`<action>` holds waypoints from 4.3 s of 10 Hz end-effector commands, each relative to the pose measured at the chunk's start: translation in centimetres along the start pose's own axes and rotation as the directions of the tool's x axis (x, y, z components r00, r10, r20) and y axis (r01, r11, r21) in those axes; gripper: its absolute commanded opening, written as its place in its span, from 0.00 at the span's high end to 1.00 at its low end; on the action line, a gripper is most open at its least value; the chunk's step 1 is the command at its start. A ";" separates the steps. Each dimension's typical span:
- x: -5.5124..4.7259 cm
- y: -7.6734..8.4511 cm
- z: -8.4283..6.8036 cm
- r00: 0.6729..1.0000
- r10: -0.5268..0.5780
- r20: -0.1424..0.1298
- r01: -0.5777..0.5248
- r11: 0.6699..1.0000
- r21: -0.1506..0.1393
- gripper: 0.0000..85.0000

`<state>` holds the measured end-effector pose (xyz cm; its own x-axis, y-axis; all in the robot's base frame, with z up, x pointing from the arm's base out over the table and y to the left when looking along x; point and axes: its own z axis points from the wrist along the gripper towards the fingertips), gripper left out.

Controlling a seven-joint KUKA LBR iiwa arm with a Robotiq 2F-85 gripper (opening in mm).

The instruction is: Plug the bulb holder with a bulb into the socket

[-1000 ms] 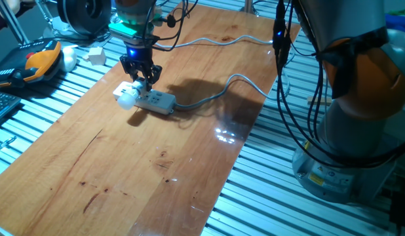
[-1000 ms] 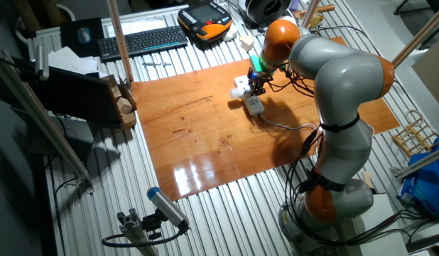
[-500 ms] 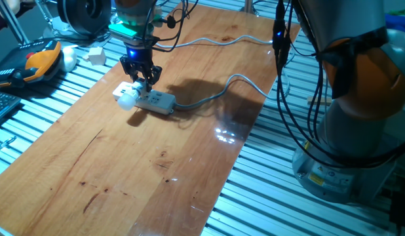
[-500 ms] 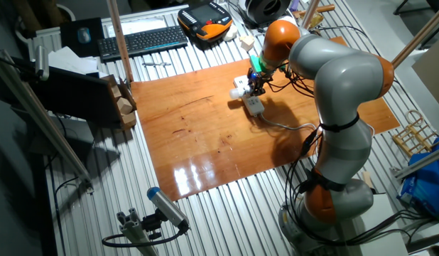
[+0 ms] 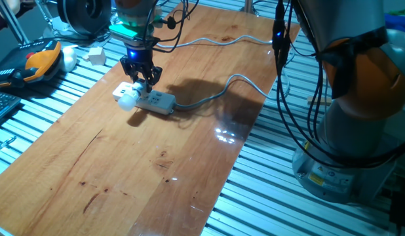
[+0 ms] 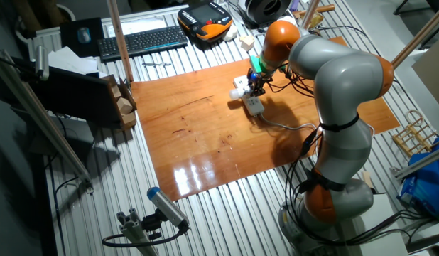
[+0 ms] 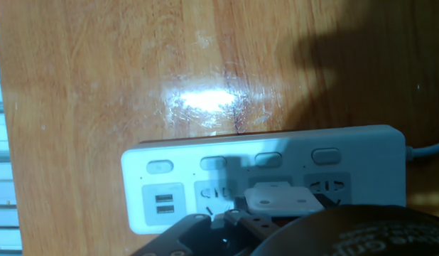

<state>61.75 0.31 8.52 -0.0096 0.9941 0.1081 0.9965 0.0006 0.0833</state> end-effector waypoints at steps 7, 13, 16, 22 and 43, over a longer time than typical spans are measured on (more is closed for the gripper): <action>0.0 -0.1 0.6 1.000 -0.002 -0.003 0.002 1.000 0.000 1.00; 0.0 -0.1 0.8 1.000 0.000 -0.005 0.000 1.000 0.003 1.00; 0.0 -0.1 0.9 1.000 0.002 -0.009 -0.002 1.000 0.004 1.00; 0.0 -0.1 1.0 1.000 0.004 -0.009 -0.003 1.000 0.023 1.00; 1.9 0.2 -5.6 1.000 -0.017 -0.002 0.017 1.000 0.020 0.20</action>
<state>61.34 1.77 13.75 -0.0362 0.9934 0.1092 0.9973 0.0289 0.0678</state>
